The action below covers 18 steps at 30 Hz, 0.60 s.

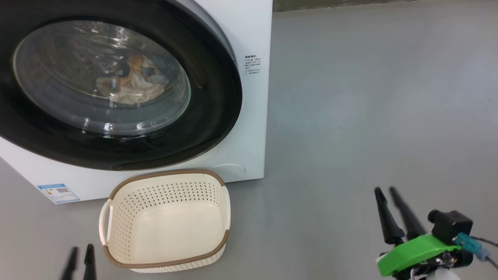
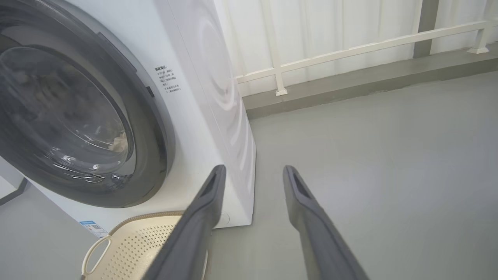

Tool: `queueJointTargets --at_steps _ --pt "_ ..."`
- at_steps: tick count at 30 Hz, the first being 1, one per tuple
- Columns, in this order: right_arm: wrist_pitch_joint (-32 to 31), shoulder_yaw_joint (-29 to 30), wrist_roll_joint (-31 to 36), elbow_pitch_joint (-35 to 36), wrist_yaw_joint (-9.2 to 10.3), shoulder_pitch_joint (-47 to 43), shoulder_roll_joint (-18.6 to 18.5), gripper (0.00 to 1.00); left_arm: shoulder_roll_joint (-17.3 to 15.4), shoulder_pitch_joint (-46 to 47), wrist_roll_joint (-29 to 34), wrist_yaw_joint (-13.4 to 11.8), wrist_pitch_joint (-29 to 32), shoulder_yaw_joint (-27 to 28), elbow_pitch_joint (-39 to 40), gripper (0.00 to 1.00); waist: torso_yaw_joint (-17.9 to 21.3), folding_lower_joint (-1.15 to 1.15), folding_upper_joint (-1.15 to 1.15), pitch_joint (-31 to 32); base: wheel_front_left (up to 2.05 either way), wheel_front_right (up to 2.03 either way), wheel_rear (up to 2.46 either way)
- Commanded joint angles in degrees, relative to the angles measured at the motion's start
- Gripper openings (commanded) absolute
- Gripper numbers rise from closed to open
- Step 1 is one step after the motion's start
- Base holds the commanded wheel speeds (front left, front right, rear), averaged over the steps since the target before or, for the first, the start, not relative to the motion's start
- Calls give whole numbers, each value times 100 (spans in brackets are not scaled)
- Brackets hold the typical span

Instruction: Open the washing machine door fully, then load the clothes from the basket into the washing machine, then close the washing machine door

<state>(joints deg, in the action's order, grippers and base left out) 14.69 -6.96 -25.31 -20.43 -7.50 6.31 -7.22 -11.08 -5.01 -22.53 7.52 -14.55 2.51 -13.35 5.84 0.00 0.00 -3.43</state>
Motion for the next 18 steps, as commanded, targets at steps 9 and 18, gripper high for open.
queueJointTargets --at_steps 9,18 --pt "-97 11 -267 -272 0 -160 135 0 261 37 -273 -7 89 -57 -262 0 -23 6 0 18 0 0 0" --pt "-238 99 -760 -209 0 -144 147 0 303 120 -774 -28 237 -25 -231 0 -65 0 0 39 0 0 0"
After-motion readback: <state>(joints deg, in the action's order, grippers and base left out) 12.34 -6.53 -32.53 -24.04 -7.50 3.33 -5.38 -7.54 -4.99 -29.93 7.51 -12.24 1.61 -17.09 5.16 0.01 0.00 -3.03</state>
